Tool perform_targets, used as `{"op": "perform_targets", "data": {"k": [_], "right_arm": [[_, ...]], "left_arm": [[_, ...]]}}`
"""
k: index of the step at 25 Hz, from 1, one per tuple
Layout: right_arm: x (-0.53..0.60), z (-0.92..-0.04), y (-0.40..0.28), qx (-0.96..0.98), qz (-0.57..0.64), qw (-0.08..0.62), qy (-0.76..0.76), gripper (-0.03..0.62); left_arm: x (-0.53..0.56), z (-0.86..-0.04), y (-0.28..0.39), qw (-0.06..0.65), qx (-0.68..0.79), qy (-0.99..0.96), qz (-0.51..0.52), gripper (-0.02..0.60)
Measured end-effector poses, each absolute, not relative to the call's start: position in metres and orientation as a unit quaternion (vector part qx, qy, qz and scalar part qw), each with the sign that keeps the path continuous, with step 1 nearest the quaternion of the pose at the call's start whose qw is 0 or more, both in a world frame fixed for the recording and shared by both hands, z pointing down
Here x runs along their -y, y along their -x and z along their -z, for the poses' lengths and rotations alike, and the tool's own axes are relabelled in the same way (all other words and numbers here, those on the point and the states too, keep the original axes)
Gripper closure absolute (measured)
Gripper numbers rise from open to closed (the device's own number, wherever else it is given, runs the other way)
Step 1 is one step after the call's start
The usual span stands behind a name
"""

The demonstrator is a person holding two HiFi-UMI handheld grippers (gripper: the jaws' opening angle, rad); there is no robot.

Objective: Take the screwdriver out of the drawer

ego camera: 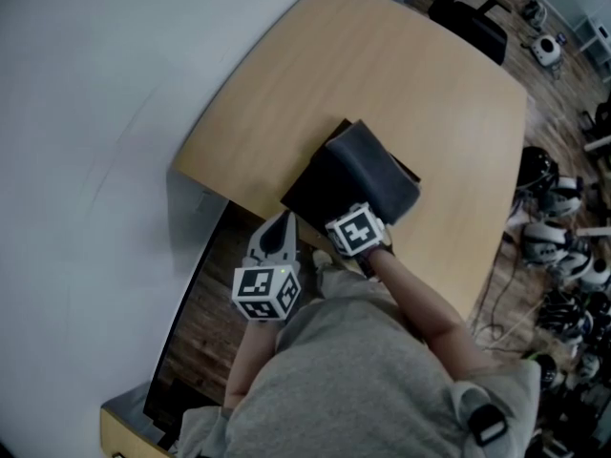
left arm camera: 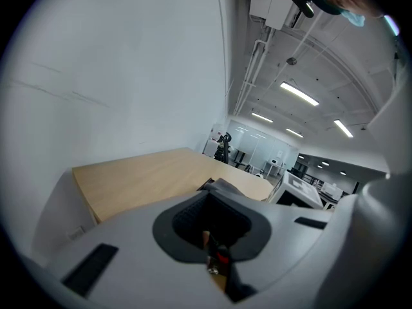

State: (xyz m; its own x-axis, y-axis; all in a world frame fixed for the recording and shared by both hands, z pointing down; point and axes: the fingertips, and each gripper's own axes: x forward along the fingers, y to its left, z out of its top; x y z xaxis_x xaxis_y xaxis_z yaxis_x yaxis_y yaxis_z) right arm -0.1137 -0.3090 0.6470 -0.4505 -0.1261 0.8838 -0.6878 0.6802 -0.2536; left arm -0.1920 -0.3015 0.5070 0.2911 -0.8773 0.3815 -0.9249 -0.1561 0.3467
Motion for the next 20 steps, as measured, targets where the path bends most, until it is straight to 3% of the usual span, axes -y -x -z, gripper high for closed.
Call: {"op": "perform_targets", "data": {"k": [15, 20], "right_arm": [[0.298, -0.664, 0.137, 0.792, -0.342, 0.452, -0.225, 0.471], [0.297, -0.664, 0.133, 0.793, -0.332, 0.459, -0.225, 0.505]], "left_arm": [[0.304, -0.512, 0.2, 0.267, 0.602, -0.751, -0.048, 0.581], [0.297, -0.509, 0.2, 0.266, 0.605, -0.75, -0.045, 0.581]]}}
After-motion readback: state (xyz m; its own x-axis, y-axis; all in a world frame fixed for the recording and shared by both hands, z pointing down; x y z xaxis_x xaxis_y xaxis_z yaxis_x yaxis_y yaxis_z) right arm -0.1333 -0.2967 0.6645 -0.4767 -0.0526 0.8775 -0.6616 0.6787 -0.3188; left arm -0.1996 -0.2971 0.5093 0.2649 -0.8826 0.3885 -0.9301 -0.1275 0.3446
